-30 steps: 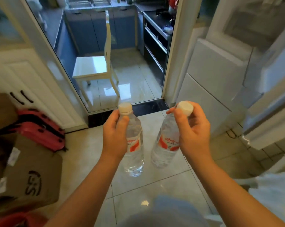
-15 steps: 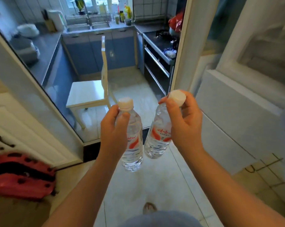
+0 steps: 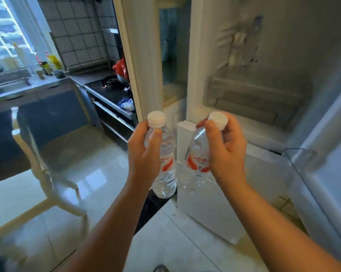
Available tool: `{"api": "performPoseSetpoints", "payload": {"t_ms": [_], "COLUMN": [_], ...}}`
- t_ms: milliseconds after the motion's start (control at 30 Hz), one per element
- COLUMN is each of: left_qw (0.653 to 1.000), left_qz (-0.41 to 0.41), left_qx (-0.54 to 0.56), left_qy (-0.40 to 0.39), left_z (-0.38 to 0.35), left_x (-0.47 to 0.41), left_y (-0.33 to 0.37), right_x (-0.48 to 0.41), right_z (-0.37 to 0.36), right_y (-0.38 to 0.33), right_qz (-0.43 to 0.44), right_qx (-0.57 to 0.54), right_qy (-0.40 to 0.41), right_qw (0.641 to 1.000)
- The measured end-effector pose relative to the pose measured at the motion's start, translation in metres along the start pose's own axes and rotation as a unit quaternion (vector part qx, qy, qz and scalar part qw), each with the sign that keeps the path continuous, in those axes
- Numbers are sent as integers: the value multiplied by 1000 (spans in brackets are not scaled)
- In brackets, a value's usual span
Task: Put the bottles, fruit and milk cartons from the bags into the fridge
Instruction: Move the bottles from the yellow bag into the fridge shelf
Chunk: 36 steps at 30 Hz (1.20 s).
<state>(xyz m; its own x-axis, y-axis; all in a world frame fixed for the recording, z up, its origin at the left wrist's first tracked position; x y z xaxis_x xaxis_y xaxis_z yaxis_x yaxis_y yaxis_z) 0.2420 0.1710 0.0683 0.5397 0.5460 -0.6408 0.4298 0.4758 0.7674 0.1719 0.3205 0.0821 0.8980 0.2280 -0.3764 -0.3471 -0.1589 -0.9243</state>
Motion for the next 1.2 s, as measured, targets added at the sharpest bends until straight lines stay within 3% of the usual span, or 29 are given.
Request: {"api": "performPoseSetpoints", "payload": {"t_ms": [367,600,933,1200], "left_qw": [991,966,921,924], "left_qz": [-75,-80,-129,-136], "left_qx": [74,199,325,295], "left_qy": [-83,-144,-175,-201], "left_z": [-163,-267,-371,-433], "left_x": [-141,-234,-318,-345], "left_y": [-86,-112,-123,-145], "right_x": [-154,-258,-370,-439], "right_z": [63,90,120,138], "right_y": [46,44,30,50], "right_qz": [75,145,215,172], "right_qx": [64,67,134,180], "right_qy": [225,326,333,316], "right_qw": [969,932,908,916]}}
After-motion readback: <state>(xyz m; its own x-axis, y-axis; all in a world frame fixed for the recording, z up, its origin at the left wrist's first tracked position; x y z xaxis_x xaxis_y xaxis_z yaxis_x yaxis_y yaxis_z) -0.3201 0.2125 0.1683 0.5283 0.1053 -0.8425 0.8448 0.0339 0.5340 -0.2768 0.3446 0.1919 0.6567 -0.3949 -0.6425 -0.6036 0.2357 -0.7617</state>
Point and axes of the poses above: each hand's wrist, its own x-axis away from the middle knuckle, its own z-axis out of the back of the hand, y = z × x, the point moved 2 cm from there along -x, towards the middle knuckle, and after that the axes turned 9 degrees about -z, right-handed, at the moved point
